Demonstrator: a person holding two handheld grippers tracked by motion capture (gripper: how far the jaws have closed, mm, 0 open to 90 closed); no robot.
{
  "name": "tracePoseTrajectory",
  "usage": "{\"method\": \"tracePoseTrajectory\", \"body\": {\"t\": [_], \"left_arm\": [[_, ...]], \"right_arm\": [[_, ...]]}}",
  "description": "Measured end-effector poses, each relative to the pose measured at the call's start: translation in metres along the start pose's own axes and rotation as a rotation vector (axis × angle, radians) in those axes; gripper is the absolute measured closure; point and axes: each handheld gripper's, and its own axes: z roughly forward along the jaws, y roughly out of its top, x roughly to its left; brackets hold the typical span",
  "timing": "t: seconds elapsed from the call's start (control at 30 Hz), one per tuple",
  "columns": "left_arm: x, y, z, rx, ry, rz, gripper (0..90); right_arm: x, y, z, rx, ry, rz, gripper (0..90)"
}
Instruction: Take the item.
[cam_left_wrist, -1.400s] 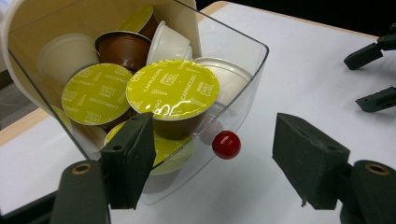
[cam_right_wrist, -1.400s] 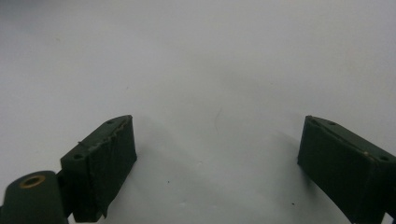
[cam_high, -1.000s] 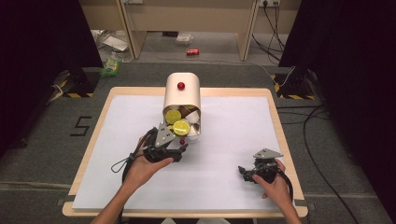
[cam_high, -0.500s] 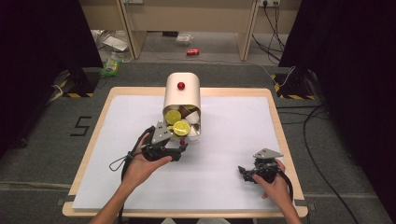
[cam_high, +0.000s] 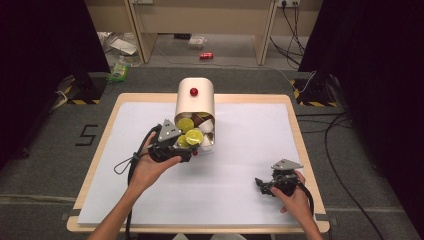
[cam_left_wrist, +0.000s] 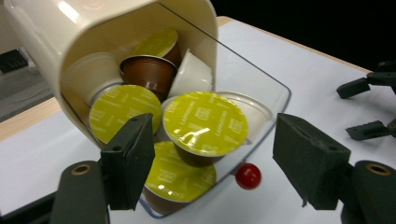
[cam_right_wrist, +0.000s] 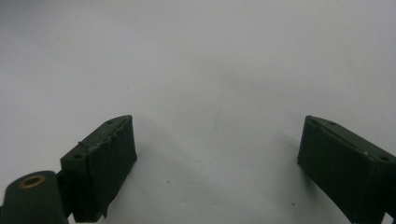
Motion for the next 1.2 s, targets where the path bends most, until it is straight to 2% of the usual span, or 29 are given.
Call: {"method": "tracePoseTrajectory", "body": {"t": [0.2,0.43,0.57,0.63,1.2], "left_arm": [[0.007,0.006,0.008,0.021,0.016,-0.001,30.3],[0.006,0.008,0.019,0.049,-0.001,-0.006,30.6],[0.005,0.008,0.025,0.083,-0.001,0.007,30.6],[0.009,0.007,0.029,0.099,0.002,-0.005,30.9],[0.014,0.003,0.036,0.127,-0.018,-0.015,41.9]], "right_arm": [[0.0,0.0,0.0,0.0,0.0,0.0,11.7],[0.0,0.0,0.0,0.0,0.0,0.0,11.7],[0.0,0.0,0.0,0.0,0.0,0.0,11.7],[0.0,0.0,0.0,0.0,0.0,0.0,11.7],[0.0,0.0,0.0,0.0,0.0,-0.001,11.7]]}}
